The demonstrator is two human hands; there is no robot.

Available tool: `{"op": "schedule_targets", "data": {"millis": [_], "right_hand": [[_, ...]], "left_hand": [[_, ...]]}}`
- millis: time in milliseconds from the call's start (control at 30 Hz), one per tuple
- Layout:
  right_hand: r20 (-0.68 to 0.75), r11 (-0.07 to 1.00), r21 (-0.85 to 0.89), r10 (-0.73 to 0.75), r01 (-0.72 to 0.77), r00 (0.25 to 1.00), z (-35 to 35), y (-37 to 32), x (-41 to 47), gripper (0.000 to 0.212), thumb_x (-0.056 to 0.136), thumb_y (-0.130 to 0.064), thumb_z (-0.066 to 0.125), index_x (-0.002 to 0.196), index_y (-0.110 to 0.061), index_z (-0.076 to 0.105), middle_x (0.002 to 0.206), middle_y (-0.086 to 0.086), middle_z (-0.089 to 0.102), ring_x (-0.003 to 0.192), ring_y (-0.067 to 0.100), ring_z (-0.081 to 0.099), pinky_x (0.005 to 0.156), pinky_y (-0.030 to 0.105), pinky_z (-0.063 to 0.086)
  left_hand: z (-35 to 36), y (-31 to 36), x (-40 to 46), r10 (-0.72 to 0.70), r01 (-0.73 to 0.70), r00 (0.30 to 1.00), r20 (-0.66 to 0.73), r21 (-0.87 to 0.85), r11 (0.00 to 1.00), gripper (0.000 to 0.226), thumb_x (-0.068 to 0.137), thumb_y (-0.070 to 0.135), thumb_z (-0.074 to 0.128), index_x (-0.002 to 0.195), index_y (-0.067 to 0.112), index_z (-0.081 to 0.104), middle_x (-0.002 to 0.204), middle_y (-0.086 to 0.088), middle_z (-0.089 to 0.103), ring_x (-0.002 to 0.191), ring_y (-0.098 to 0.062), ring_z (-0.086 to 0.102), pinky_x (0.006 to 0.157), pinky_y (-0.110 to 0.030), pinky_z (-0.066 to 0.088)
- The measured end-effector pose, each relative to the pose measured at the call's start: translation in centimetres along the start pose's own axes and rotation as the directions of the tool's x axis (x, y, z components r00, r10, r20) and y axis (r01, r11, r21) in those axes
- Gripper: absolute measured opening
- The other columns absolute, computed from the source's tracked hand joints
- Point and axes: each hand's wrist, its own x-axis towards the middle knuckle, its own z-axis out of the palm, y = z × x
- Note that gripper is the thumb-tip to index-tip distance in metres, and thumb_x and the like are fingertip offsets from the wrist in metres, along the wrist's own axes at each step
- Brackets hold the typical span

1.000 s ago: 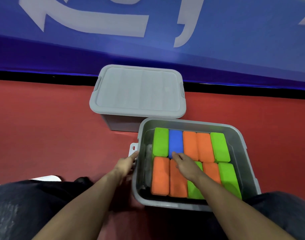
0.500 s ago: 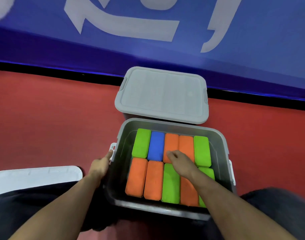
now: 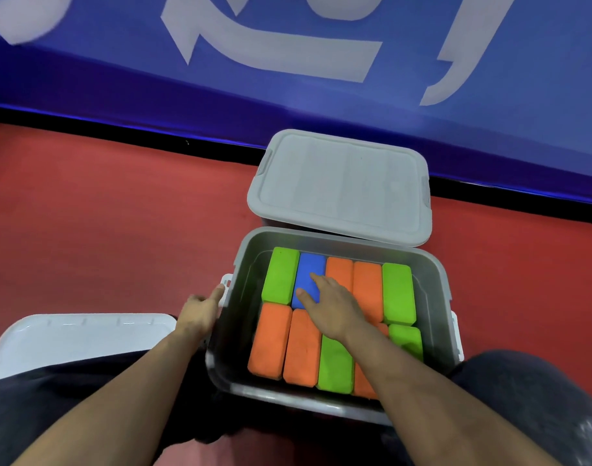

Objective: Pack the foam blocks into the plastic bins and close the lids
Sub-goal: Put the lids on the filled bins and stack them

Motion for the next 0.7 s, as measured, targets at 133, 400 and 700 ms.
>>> {"op": "schedule_targets", "data": {"millis": [133,400,700], "right_hand": [[-0.05,0.978,-0.194,-0.082,0.071,0.995,0.4,-0.6,-0.4,0.072,0.101,-0.066,0.032,0.161,-0.028,0.019,0.17,-0.002,0.011,0.156,0.021,0.01,0.127,0.04,0.01],[-0.093,0.92,-0.355,-0.214,0.168,0.972,-1.3,-2.7,-0.5,0.078,0.097,-0.073,0.022,0.162,-0.03,0.013,0.171,-0.002,0.001,0.157,0.023,0.001,0.126,0.042,-0.001],[-0.014,0.812,-0.475,-0.394,0.34,0.919,-1.7,-11.0,2.3,0.088,0.086,-0.075,0.005,0.162,-0.031,0.013,0.17,-0.001,0.008,0.156,0.023,0.006,0.127,0.044,0.004]], "left_hand": [[-0.6,1.9,-1.0,0.231,-0.202,0.971,-0.057,0.314,0.928,0.08,0.092,0.068,0.05,0.15,0.014,0.04,0.151,-0.018,0.038,0.136,-0.04,0.043,0.114,-0.05,0.035],[-3.6,6.1,-2.2,0.5,-0.439,0.851,0.16,0.739,0.511,0.086,0.093,0.075,0.036,0.161,0.027,0.018,0.17,-0.006,0.002,0.156,-0.026,0.008,0.125,-0.05,0.011],[-15.1,7.3,0.2,0.449,-0.403,0.891,0.068,0.573,0.714,0.082,0.094,0.07,0.044,0.158,0.021,0.03,0.166,-0.01,0.021,0.149,-0.029,0.031,0.123,-0.045,0.024]]}}
